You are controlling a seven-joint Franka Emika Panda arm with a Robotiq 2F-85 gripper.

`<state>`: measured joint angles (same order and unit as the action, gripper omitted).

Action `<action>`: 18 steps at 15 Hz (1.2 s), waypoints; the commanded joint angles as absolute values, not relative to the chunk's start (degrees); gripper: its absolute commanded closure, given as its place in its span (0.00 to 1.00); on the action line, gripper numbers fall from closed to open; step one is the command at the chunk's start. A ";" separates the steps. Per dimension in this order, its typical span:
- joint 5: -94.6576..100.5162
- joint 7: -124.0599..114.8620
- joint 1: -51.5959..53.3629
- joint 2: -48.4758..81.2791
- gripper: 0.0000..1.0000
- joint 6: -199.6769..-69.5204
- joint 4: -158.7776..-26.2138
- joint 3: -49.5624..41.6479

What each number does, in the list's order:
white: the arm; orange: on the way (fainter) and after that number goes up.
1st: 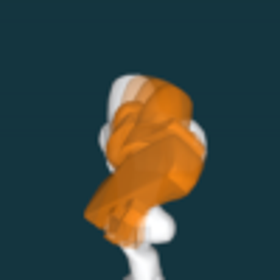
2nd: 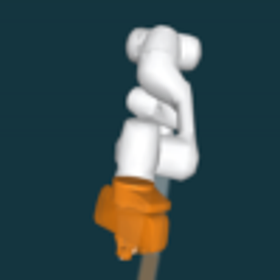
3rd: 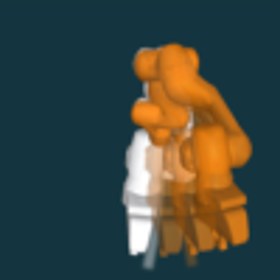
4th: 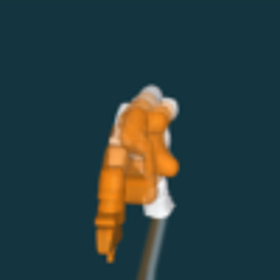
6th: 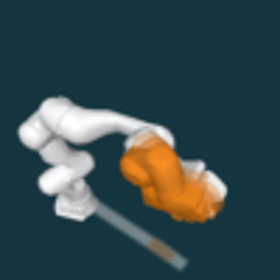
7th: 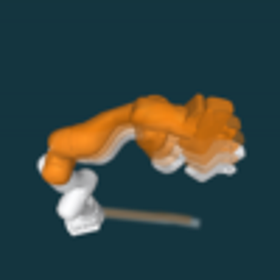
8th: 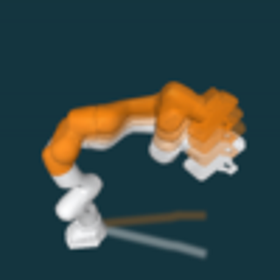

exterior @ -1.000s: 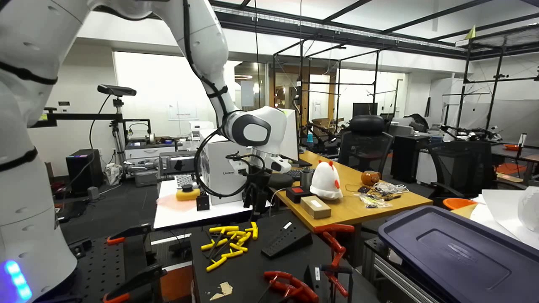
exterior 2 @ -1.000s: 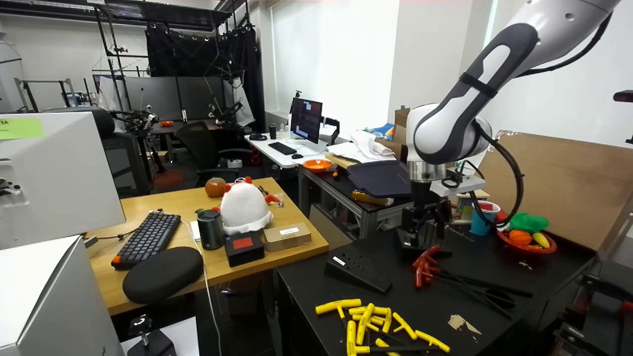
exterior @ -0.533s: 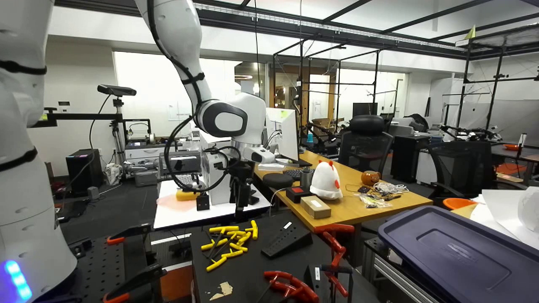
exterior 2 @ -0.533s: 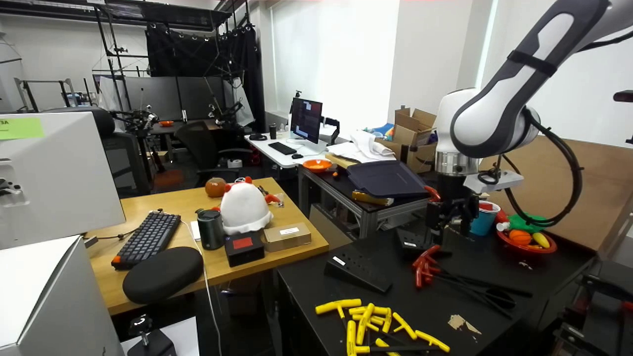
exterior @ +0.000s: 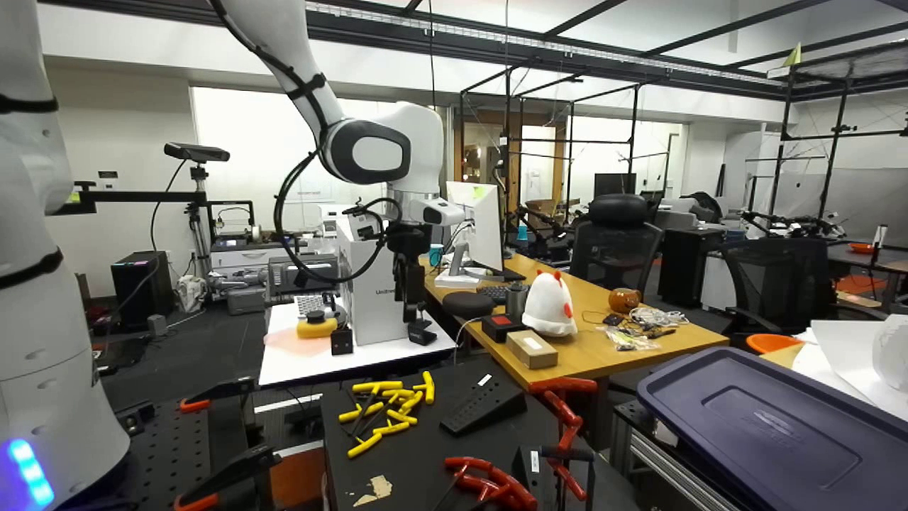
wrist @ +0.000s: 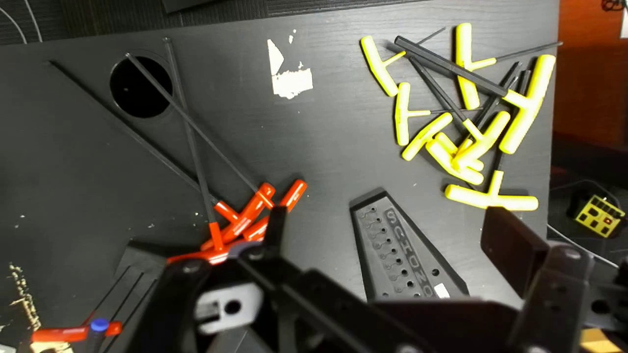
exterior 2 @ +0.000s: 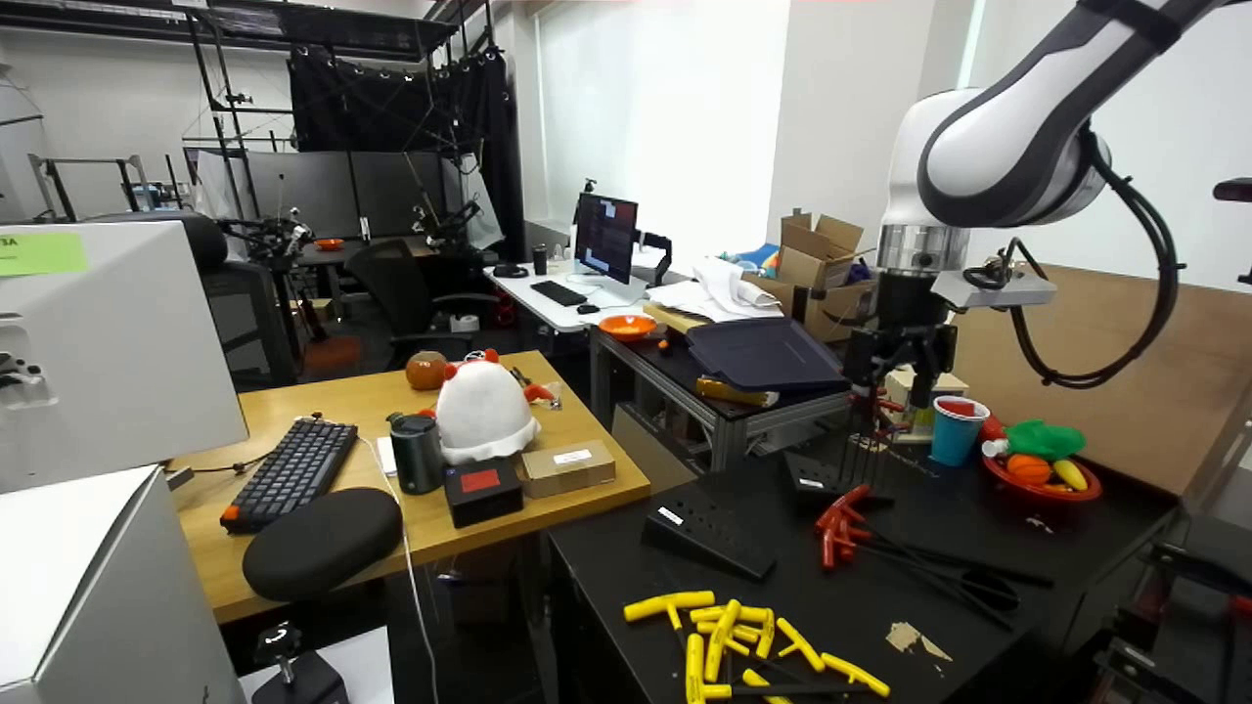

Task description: Put the yellow object on the table

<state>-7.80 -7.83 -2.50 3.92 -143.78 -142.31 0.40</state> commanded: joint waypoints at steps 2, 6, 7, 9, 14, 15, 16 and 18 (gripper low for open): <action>-9.70 -7.79 -2.37 -1.57 0.00 -138.76 -142.54 -0.70; -10.60 -8.21 -2.21 -4.84 0.00 -134.42 -141.57 -1.03; -10.71 -8.32 -2.18 -5.52 0.00 -133.50 -141.33 -1.06; -11.56 -8.38 -2.09 -6.70 0.00 -130.59 -140.36 -1.07; -11.79 -9.59 -2.14 -9.87 0.00 -125.92 -138.81 -1.03; -11.65 -9.87 -2.18 -10.38 0.00 -125.54 -138.62 -1.00; -11.25 -10.47 -2.23 -10.88 0.00 -125.31 -138.48 -0.88; -10.36 -12.00 -2.32 -11.93 0.00 -125.38 -138.46 -0.60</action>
